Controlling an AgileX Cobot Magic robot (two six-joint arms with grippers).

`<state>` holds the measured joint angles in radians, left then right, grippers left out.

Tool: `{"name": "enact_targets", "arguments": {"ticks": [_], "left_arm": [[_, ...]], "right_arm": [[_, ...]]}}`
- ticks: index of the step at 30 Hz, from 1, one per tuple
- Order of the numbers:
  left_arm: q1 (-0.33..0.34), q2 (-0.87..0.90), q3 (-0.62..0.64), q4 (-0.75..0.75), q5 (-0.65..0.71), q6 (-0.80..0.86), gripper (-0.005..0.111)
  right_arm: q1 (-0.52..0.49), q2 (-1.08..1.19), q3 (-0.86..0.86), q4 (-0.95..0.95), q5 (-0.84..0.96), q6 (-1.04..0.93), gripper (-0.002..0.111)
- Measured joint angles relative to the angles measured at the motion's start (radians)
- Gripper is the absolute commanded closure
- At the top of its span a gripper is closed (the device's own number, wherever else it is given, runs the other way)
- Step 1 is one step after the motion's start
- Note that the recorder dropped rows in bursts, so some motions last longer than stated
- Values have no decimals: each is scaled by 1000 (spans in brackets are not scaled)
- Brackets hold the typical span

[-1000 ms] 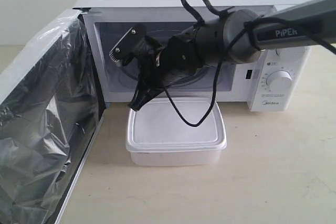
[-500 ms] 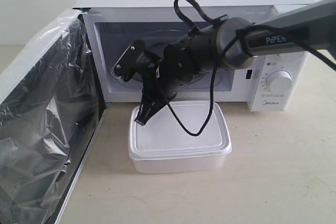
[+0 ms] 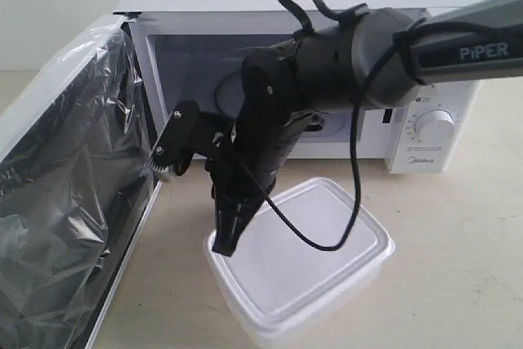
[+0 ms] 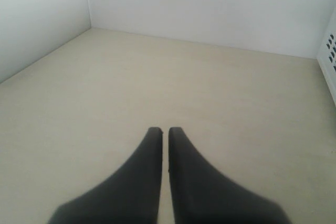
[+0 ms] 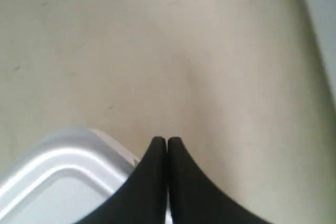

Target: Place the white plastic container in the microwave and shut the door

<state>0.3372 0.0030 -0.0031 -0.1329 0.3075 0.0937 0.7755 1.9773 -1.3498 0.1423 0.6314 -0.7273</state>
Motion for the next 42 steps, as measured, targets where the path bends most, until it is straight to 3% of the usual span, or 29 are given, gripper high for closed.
{"name": "enact_targets", "arguments": {"ticks": [10,13,16,21,24,26,29,32,39,42], "left_arm": [[0,0,0,0,0,0,102],[0,0,0,0,0,0,102],[0,0,0,0,0,0,102],[0,0,0,0,0,0,102],[0,0,0,0,0,0,102],[0,0,0,0,0,0,102],[0,0,0,0,0,0,102],[0,0,0,0,0,0,102],[0,0,0,0,0,0,102],[0,0,0,0,0,0,102]], "right_arm": [[4,-152,233,206,110,-242,108],[12,-242,251,234,141,-226,108],[12,-318,253,229,143,-60,108],[-24,-495,354,115,-36,681,108],[-118,-612,528,205,-128,774,108],[-187,-686,658,424,-150,658,108],[-261,-804,851,936,-165,284,108],[-288,-857,952,1204,-160,72,108],[-296,-970,1094,1483,-224,-71,76],[-296,-1081,1146,1513,-292,-33,73]]}}
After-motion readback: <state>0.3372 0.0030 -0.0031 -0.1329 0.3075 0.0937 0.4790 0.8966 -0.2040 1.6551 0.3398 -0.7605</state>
